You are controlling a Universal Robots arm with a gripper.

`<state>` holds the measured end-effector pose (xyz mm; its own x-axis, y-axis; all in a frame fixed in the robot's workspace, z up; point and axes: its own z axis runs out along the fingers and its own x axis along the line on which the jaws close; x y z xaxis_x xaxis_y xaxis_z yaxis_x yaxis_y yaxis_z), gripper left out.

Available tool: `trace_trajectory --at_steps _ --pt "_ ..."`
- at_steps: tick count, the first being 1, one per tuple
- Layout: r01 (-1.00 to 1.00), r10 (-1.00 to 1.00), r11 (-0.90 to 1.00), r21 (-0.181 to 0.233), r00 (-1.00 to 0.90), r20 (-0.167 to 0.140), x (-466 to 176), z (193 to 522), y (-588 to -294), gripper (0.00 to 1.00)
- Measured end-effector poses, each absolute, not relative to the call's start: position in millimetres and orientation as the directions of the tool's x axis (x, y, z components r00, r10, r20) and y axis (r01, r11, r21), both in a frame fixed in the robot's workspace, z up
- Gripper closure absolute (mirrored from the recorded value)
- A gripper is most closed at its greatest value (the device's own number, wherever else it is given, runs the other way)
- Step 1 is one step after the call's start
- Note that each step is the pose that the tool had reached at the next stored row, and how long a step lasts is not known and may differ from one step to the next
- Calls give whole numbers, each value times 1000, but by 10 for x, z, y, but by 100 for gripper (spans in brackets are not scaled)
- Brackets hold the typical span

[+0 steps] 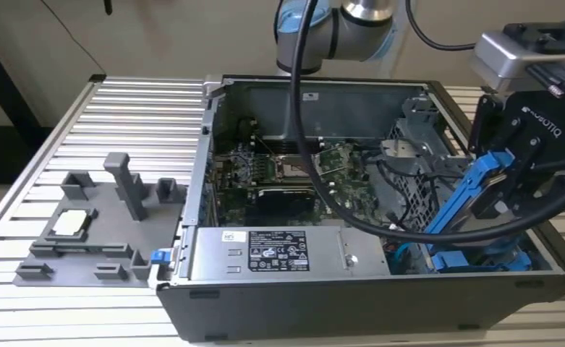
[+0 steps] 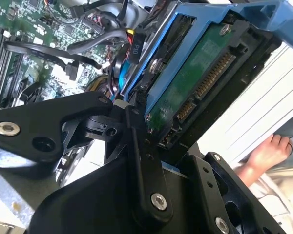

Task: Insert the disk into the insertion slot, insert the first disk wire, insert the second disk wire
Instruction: 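Insert the disk into the insertion slot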

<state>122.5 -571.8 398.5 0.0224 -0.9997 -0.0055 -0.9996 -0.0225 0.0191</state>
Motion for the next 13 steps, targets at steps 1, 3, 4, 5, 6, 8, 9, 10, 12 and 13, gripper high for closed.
trace_trajectory --at_steps 1,3,4,5,6,8,9,10,12,13 --pt "-1000 -1000 -22 19 22 -5 1225 3966 -5718 67" --pt "-1000 -1000 -23 19 22 -5 1226 3930 -5717 67" --pt "-1000 -1000 -23 19 22 -6 1226 3911 -5718 67" --pt "-1000 -1000 -23 19 22 -6 1226 3892 -5718 67" --pt "-1000 -1000 -23 19 22 -6 1226 3874 -5718 67" --pt "-1000 -1000 -23 19 23 -6 1226 3838 -5718 67" --pt "-1000 -1000 -23 19 23 -5 1226 3821 -5718 67" --pt "-1000 -1000 -23 19 23 -6 1226 3807 -5718 67" --pt "-1000 -1000 -23 18 22 -7 1226 3792 -5717 67" --pt "-1000 -1000 -23 18 22 -8 1226 3784 -5718 67"
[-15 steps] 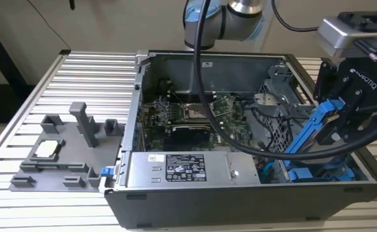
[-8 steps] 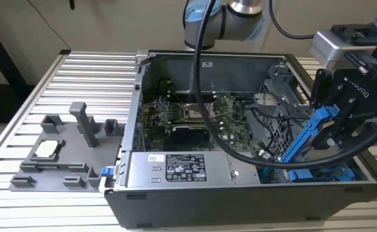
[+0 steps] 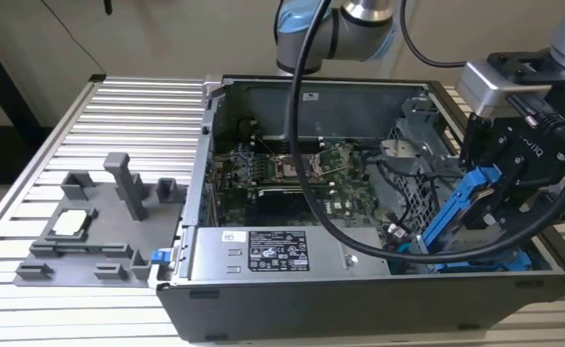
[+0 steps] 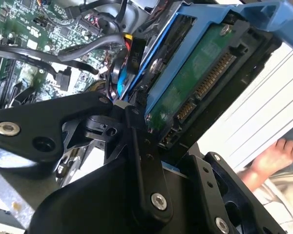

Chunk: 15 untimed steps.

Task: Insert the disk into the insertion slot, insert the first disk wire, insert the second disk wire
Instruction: 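Insert the disk into the insertion slot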

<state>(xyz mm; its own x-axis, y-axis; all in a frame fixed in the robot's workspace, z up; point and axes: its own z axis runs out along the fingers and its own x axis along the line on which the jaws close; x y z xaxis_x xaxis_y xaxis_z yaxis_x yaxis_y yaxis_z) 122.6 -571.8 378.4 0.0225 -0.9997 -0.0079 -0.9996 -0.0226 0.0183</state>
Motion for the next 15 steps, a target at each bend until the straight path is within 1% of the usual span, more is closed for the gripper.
trace_trajectory --at_steps 7,8,10,11,15 --pt "-1000 -1000 -23 18 23 -8 1226 3778 -5718 67" --pt "-1000 -1000 -23 18 23 -8 1227 3778 -5717 65" --pt "-1000 -1000 -23 18 23 -8 1226 3777 -5717 65" --pt "-1000 -1000 -23 18 23 -8 1227 3777 -5717 59" --pt "-1000 -1000 -23 18 23 -8 1226 3831 -5718 59"
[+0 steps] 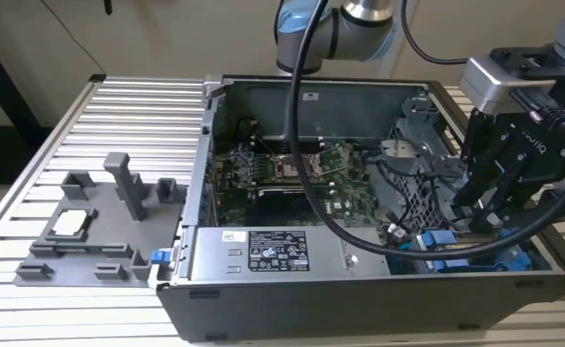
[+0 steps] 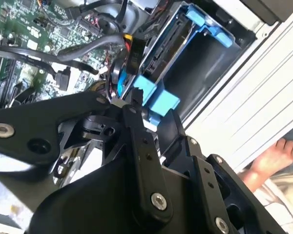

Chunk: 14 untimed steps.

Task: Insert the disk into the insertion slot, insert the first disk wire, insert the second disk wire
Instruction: 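Insert the disk into the insertion slot, then insert the first disk wire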

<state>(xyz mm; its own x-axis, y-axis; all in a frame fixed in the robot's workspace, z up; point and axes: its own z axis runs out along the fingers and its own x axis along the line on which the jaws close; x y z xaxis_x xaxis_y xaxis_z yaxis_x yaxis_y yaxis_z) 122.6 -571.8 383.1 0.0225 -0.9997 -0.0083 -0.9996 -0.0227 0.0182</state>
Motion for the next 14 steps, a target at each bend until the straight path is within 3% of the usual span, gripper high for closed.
trace_trajectory --at_steps 7,14 --pt "-1000 -1000 -23 10 23 -12 1225 4038 -5717 59" --pt "-995 -997 -20 -100 28 -73 1201 4040 -5715 59"
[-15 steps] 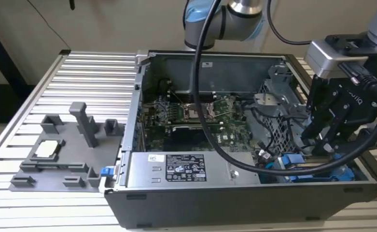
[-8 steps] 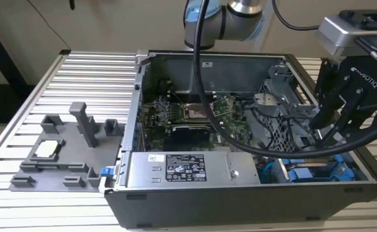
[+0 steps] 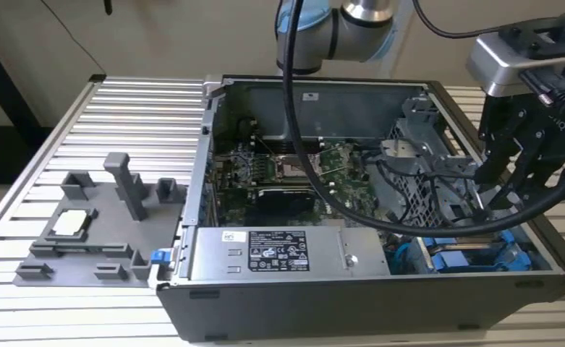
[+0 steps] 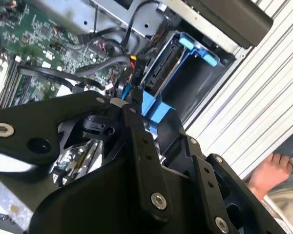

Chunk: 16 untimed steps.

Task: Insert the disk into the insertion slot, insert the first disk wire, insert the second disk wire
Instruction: 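Insert the first disk wire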

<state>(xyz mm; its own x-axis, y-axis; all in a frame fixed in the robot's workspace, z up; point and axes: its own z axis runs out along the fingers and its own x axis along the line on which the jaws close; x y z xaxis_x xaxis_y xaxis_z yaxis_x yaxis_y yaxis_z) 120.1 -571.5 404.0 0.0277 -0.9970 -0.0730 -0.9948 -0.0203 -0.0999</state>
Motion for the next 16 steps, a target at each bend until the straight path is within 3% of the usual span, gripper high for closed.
trace_trajectory --at_steps 4,11,16 --pt "-986 -996 -22 -165 35 -80 1186 4033 -5711 59" --pt "-981 -992 -89 -172 103 -76 1186 3974 -5662 59" --pt "-975 -991 -95 -202 112 -76 1186 3951 -5632 59"
